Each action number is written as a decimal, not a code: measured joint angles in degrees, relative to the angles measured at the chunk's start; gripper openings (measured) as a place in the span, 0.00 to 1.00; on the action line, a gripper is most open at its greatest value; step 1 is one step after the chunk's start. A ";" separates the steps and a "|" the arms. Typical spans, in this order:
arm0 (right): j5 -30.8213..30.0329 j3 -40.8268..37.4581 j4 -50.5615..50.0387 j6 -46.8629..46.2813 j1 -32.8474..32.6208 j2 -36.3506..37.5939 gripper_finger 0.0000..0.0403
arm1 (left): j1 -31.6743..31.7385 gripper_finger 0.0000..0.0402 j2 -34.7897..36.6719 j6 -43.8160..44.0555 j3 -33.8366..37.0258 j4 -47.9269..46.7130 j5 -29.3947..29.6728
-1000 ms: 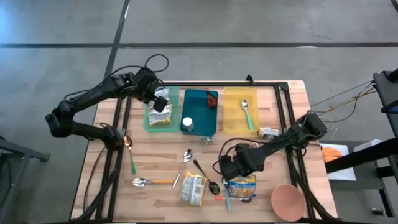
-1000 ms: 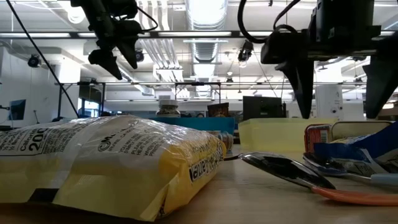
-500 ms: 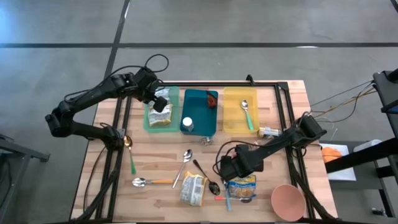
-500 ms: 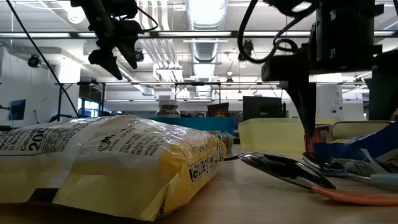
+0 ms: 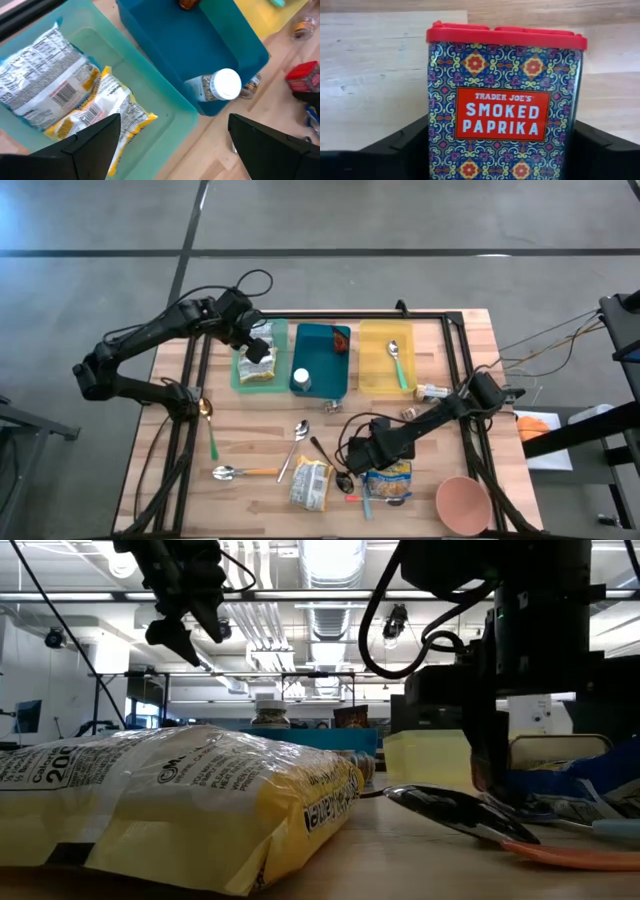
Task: Pick & Place Food Item
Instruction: Put the red seasoning can into the blue bin
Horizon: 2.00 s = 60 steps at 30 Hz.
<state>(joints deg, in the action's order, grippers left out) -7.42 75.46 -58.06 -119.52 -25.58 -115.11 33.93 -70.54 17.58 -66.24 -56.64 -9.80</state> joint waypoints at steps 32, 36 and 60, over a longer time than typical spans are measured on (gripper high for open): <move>-13.01 0.46 -1.20 22.02 -0.04 6.80 0.69 | 0.00 0.93 -0.02 2.48 -0.02 0.15 -7.01; -18.12 2.71 -1.37 33.33 -0.02 7.77 0.69 | -0.02 0.93 -0.04 7.39 -0.02 1.34 -10.18; -31.84 22.83 -1.39 83.78 8.80 8.13 0.69 | -15.23 0.93 -0.63 30.26 -0.02 24.68 -15.33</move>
<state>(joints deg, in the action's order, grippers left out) -39.27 98.29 -59.45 -35.74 -16.79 -106.98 18.70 -71.17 47.84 -66.25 -31.96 -25.13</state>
